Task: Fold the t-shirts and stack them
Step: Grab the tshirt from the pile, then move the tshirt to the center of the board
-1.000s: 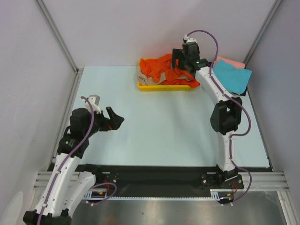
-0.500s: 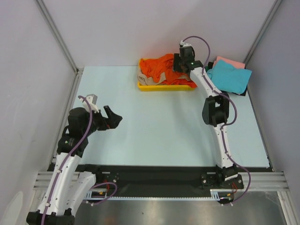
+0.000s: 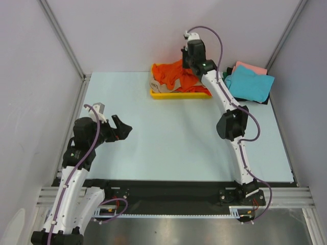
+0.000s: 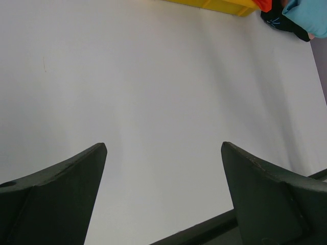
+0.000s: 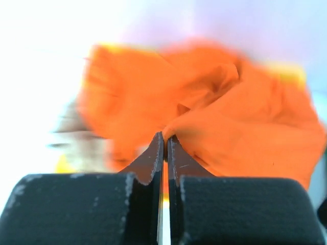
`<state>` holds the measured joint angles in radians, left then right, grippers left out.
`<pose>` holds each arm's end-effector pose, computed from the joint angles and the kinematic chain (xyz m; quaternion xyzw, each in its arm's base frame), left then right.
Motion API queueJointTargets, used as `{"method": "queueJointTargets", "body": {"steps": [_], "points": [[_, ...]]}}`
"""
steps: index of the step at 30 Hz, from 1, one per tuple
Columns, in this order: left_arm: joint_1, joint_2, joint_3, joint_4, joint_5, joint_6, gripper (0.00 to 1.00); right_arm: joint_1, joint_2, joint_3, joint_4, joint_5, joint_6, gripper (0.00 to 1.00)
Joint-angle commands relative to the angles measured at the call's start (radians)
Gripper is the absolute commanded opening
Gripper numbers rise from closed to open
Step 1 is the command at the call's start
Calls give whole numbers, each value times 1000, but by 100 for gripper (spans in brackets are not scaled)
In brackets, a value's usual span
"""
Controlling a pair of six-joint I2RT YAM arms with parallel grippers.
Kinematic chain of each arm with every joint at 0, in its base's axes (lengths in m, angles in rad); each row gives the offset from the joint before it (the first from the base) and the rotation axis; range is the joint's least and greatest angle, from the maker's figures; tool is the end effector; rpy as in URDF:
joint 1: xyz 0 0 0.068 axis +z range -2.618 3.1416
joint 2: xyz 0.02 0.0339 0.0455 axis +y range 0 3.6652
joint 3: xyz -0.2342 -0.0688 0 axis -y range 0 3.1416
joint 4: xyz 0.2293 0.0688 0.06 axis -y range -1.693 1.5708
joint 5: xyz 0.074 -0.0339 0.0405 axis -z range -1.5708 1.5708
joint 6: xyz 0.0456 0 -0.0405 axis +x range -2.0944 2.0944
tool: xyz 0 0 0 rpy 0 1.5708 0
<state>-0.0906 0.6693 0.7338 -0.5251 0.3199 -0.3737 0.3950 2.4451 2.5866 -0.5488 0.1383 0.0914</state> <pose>0.1644 -0.0293 0.2813 -0.0353 0.8425 -0.2514 0.4752 0.4894 0.1972 0.3083 -0.0885 0.8297 0.0760 0.5459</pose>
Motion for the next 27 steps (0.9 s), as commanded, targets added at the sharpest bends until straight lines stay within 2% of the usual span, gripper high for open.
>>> {"method": "queueJointTargets", "body": {"steps": [1, 2, 4, 6, 8, 12, 14, 17, 18, 21, 25, 27], "points": [[9, 1, -1, 36, 7, 10, 100, 188, -400, 62, 153, 49, -174, 0], [9, 3, -1, 34, 5, 12, 100, 264, -463, 14, 241, 90, -243, 0], [9, 6, 1, 33, 2, 12, 100, 316, -605, -80, 289, 116, -274, 0], [9, 7, -1, 33, -1, 12, 100, 332, -662, -103, 267, 130, -265, 0], [8, 7, 1, 31, -1, 12, 100, 312, -734, -193, 225, 161, -236, 0], [8, 7, 3, 28, -7, 12, 100, 226, -877, -546, 224, 213, -124, 0], [9, 7, 4, 25, -18, 12, 100, 142, -964, -789, 233, 192, -8, 0], [8, 10, 6, 17, -34, 9, 100, 32, -1044, -1021, 254, 182, 124, 0], [8, 13, 7, 14, -41, 7, 100, 9, -1098, -1171, 262, 188, 145, 0], [6, 26, 7, 13, -42, 4, 100, -57, -1199, -1409, 283, 158, 209, 0], [6, 59, 15, -3, -50, 5, 100, -90, -1310, -1611, 251, 154, 234, 1], [6, 70, 22, -12, -70, 2, 100, -128, -1339, -1655, 216, 188, 269, 8]]}}
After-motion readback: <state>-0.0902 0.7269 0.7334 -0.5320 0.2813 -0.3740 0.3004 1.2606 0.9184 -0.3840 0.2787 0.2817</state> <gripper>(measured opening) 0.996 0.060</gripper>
